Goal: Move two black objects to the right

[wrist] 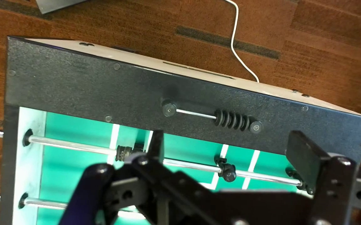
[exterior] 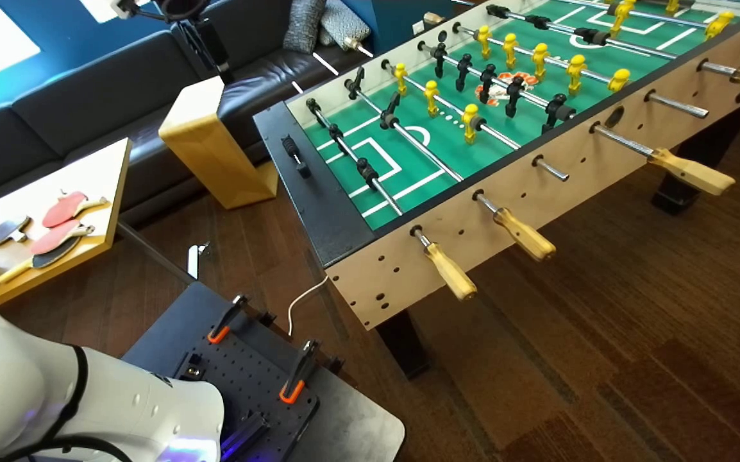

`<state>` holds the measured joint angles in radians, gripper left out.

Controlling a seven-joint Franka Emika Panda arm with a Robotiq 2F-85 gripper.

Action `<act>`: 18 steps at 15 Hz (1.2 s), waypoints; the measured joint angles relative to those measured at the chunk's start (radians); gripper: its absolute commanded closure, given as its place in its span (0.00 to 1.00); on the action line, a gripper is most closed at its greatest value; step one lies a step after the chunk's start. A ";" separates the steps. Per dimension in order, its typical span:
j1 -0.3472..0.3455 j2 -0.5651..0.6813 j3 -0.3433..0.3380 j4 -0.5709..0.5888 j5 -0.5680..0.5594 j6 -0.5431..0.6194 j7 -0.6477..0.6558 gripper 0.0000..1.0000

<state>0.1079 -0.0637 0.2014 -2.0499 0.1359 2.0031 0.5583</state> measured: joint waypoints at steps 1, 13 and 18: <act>0.000 0.000 -0.001 0.001 0.000 0.000 0.000 0.00; 0.019 0.061 -0.002 -0.053 0.074 0.211 0.016 0.00; 0.043 0.169 -0.002 -0.088 0.147 0.442 -0.002 0.00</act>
<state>0.1505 0.1055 0.1994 -2.1378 0.2826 2.4448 0.5565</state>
